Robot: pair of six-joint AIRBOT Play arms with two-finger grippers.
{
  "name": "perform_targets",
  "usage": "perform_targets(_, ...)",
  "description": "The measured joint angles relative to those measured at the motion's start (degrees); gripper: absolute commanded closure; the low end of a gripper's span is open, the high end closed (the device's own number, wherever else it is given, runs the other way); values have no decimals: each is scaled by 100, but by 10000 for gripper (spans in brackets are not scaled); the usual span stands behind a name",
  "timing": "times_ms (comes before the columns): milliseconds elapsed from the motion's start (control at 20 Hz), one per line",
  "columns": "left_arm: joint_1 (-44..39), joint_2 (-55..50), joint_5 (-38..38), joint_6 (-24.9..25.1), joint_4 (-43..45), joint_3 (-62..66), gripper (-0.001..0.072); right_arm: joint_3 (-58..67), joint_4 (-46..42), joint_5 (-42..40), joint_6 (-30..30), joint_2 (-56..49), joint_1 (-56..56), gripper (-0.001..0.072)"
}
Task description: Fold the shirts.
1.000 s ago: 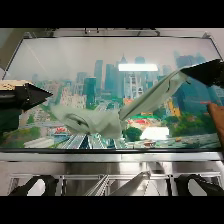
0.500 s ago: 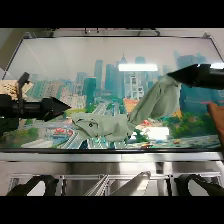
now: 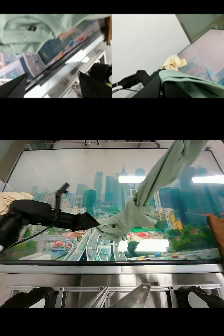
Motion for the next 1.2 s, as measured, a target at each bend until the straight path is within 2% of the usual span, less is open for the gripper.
perform_targets(200, -863, -776, -535, -26, 0, 136, 14, -485, -1777, 0, 584, -35, 208, 696)
perform_targets(400, -1215, -1322, -601, -44, 2, 551, 13, -1864, -3624, -483, 1104, -131, 293, 692)
perform_targets(450, -1217, -1412, -553, -44, 7, 671, 13, -2201, -3926, -699, 1178, -212, 284, 493)
perform_targets(500, -1196, -1493, -507, -44, 13, 785, 13, -2492, -4190, -909, 1235, -334, 254, 103)
perform_targets(550, -1152, -1565, -470, -44, 15, 876, 13, -2688, -4389, -1084, 1276, -476, 199, 75)
perform_targets(750, -846, -1840, -160, -127, 20, 1060, 14, -3023, -4819, -1392, 1486, -942, -411, 75)
perform_targets(800, -767, -1908, -11, -175, 20, 1047, 14, -3049, -4868, -1421, 1528, -986, -651, 98)
perform_targets(850, -713, -1961, 81, -221, 20, 1003, 14, -3069, -4911, -1456, 1598, -1032, -977, 240)
perform_targets(900, -664, -2020, 153, -286, 20, 916, 14, -3084, -4918, -1471, 1661, -1091, -1357, 283)
perform_targets(1050, -643, -2179, 111, -426, 2, 623, 15, -3106, -4809, -1499, 1740, -1390, -2269, 278)
perform_targets(1200, -765, -2441, -103, -476, -140, 562, 15, -3117, -4575, -1436, 1569, -1860, -2673, 278)
